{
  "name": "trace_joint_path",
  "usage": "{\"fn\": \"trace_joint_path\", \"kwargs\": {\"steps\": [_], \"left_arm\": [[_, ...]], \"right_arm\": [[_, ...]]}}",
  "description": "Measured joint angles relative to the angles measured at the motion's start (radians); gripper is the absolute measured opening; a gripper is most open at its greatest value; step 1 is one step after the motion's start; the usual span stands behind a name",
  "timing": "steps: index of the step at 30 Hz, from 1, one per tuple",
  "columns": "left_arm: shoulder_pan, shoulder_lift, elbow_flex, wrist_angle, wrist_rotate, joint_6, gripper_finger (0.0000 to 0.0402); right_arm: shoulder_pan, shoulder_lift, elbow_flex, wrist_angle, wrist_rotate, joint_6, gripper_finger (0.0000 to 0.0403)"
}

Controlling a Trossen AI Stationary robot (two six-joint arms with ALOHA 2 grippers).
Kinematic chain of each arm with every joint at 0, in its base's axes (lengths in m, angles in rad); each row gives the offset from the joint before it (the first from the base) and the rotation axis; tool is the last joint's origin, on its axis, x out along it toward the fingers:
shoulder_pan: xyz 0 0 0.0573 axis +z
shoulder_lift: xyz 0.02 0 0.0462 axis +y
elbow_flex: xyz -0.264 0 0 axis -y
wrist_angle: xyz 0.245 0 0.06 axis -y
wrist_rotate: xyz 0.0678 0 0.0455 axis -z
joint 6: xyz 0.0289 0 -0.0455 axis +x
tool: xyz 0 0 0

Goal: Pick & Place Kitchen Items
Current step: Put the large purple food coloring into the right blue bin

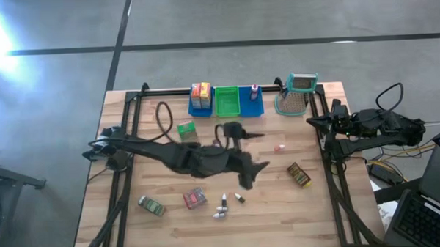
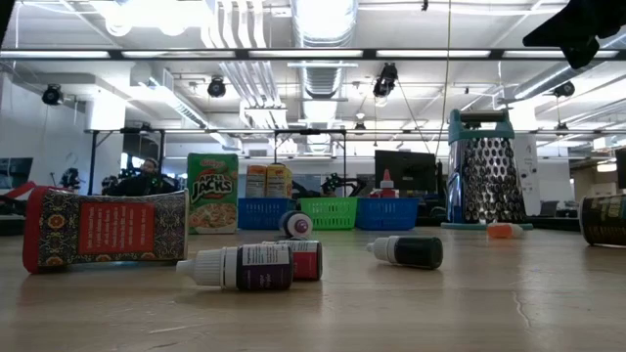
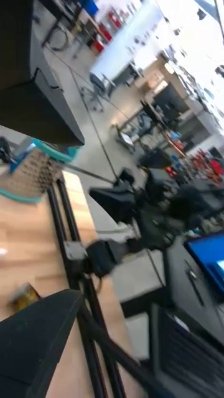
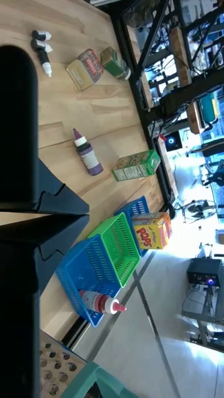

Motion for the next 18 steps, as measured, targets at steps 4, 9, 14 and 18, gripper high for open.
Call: {"fn": "trace_joint_path", "kwargs": {"steps": [4,9,14,18], "left_arm": [[-0.051,-0.031,0.002,-0.005,-0.003,0.006,0.0399],[-0.127,-0.103,0.002,-0.119,-0.044,0.031,0.0399],[-0.208,-0.163,0.002,-0.314,-0.217,-0.05,0.0399],[-0.273,-0.196,0.002,-0.532,-0.4,-0.244,0.0399]], "right_arm": [[0.0,0.0,0.0,0.0,0.0,0.0,0.0008],[0.0,0.0,0.0,0.0,0.0,0.0,0.0008],[0.0,0.0,0.0,0.0,0.0,0.0,0.0008],[0.0,0.0,0.0,0.0,0.0,0.0,0.0008]]}}
